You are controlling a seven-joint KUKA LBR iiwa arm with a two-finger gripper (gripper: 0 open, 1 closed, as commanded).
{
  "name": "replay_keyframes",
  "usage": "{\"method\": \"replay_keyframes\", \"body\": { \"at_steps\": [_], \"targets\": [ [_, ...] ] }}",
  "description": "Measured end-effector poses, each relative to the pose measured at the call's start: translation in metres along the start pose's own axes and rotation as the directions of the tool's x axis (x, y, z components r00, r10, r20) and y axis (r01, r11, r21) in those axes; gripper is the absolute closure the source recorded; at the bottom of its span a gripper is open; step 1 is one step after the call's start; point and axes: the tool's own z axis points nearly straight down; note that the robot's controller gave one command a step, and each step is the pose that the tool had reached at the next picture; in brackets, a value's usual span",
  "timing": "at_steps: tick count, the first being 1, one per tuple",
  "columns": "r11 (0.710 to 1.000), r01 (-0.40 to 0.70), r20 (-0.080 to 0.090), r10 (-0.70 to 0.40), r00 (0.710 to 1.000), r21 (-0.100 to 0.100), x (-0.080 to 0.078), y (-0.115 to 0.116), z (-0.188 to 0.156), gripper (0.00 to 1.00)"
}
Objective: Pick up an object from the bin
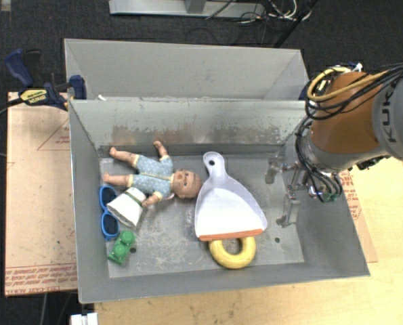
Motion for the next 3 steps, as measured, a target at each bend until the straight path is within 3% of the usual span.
{"method": "replay_keyframes", "body": {
  "at_steps": [1, 2, 3],
  "targets": [
    [1.0, 0.002, 0.007, -0.002, 1.0, 0.001, -0.001, 0.0, -0.005, 0.0],
    [0.976, 0.216, 0.01, -0.216, 0.976, 0.004, 0.012, 0.026, 0.026, 0.0],
    [0.912, 0.411, 0.002, -0.411, 0.912, 0.0, 0.029, 0.046, 0.013, 0.0]
  ]
}}
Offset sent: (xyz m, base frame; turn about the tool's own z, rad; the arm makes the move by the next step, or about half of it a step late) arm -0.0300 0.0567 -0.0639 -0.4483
